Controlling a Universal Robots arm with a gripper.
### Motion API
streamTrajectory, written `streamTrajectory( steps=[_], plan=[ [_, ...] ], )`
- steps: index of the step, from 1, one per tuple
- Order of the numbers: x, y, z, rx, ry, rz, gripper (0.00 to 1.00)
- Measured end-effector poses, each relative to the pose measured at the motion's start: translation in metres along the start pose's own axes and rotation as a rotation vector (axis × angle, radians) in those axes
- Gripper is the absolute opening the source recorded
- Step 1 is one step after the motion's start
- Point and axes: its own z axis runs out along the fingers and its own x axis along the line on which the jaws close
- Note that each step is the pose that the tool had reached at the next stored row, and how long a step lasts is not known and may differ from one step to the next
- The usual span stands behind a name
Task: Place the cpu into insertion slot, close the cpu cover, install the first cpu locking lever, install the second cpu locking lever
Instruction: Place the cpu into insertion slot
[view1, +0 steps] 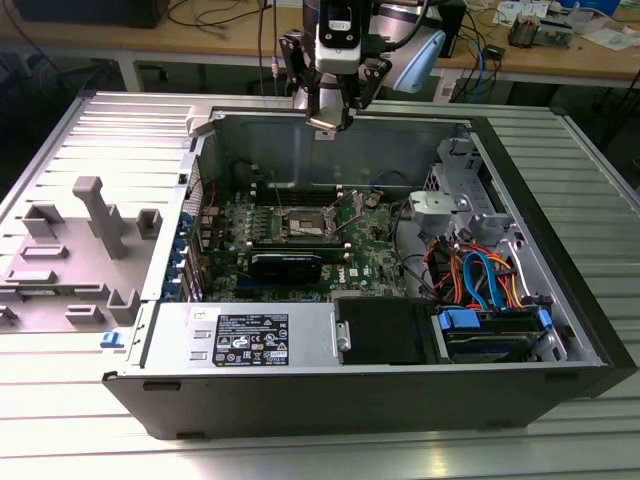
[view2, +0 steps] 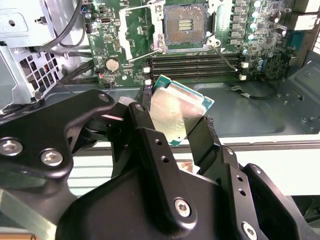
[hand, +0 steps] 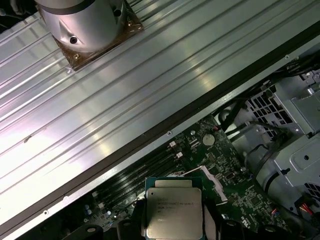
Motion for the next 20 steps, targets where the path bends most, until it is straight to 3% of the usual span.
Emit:
streamTrajectory(
  steps=[20],
  plan=[
    [0.0, -0.0001, 0.0007, -0.001, -0.0044, 0.051, 0.54]
  ],
)
